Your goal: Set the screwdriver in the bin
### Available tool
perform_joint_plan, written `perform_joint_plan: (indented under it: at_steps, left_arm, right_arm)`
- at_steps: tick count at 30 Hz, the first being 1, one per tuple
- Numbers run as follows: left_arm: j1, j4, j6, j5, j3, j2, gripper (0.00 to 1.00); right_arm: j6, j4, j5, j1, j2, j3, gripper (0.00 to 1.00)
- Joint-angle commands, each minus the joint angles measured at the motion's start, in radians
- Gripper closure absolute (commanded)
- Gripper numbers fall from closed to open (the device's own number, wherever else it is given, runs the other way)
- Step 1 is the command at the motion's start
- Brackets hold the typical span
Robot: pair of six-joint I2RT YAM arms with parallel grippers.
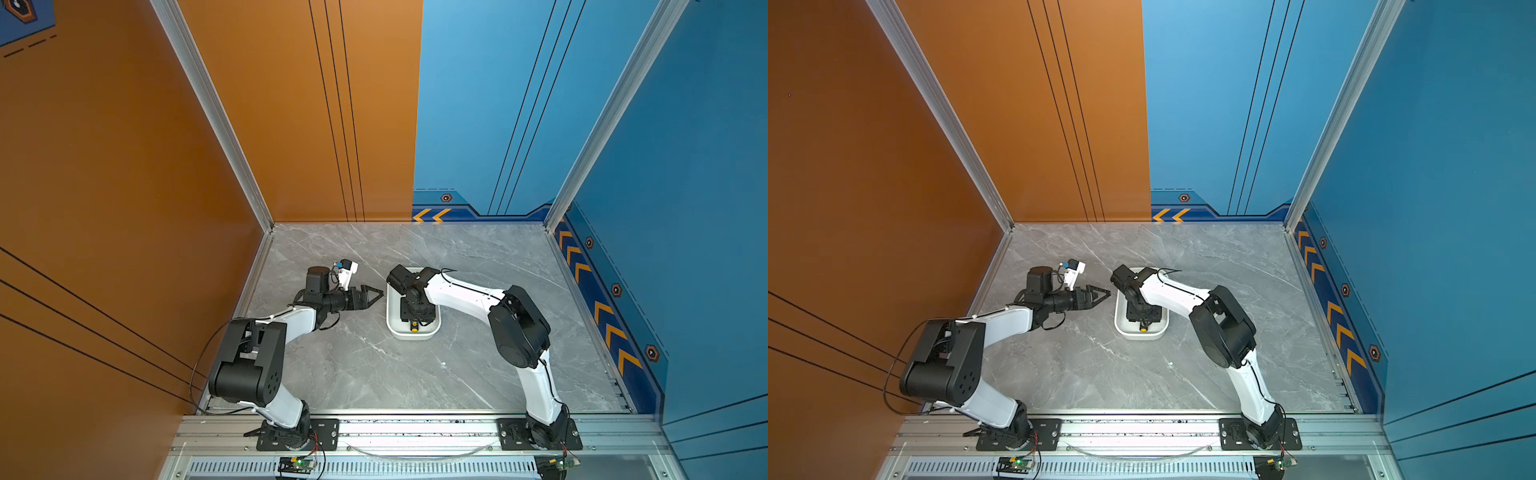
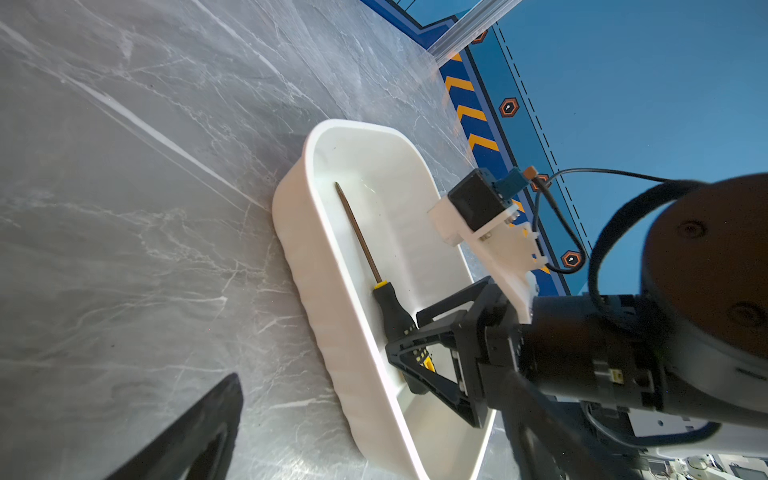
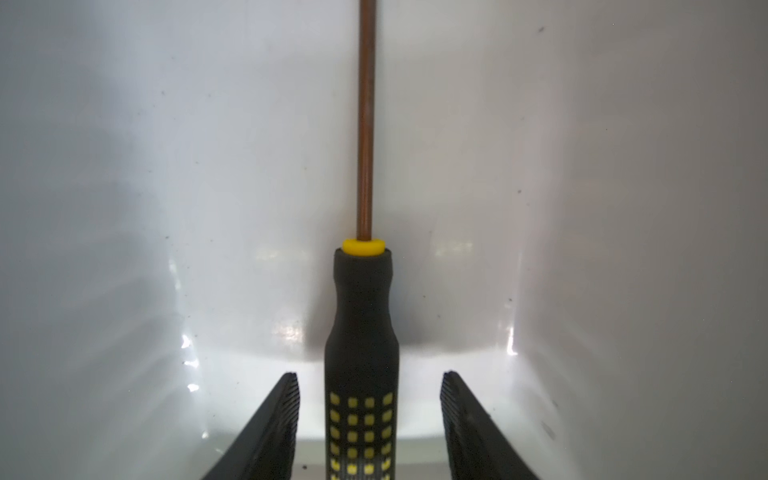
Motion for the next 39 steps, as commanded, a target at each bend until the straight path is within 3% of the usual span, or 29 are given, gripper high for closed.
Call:
perform_joint_plan:
  at_steps: [1,6,11,13,16,19,24,28,31,34,39]
  left_arm:
    - [0.011,-0.079,0.036,-0.079,0.011,-0.075,0.02]
    - [0.010,-0.242,0.083,-0.271,0.036,-0.205,0.02]
    - [0.011,-0.341,0.134,-0.507,0.022,-0.361,0.02]
    - [0.013,-0.344,0.148,-0.585,0.004,-0.417,0.02]
    - [0.023,-0.309,0.159,-0.668,-0.042,-0.480,0.02]
    - [0.034,-0.241,0.161,-0.677,-0.090,-0.503,0.02]
    - [0.042,-0.136,0.213,-0.771,-0.181,-0.530,0.02]
    - [0.071,0.055,0.254,-0.835,-0.302,-0.544,0.02]
    - [0.102,0.149,0.292,-0.858,-0.350,-0.524,0.02]
    - [0.136,0.164,0.322,-0.884,-0.350,-0.486,0.02]
    - [0.221,0.333,0.323,-0.809,-0.371,-0.367,0.02]
  right_arm:
    - [-0.082,-0.141,0.097,0.000,-0.105,0.064,0.34]
    - [-0.170,-0.214,0.112,-0.023,-0.231,0.086,0.24]
    - [-0.334,-0.216,0.123,-0.085,-0.412,0.064,0.16]
    - [-0.401,-0.211,0.159,-0.139,-0.483,0.045,0.01]
    - [-0.500,-0.162,0.197,-0.219,-0.597,-0.020,0.00]
    - [-0.543,-0.084,0.170,-0.327,-0.711,-0.109,0.00]
    - [-0.673,0.226,0.175,-0.478,-0.966,-0.426,0.00]
    - [-0.799,0.628,0.166,-0.566,-1.192,-0.787,0.00]
    - [-0.815,0.940,0.130,-0.631,-1.331,-1.050,0.00]
    - [-0.779,1.180,0.153,-0.668,-1.408,-1.244,0.00]
    - [-0.743,1.263,0.142,-0.723,-1.359,-1.341,0.00]
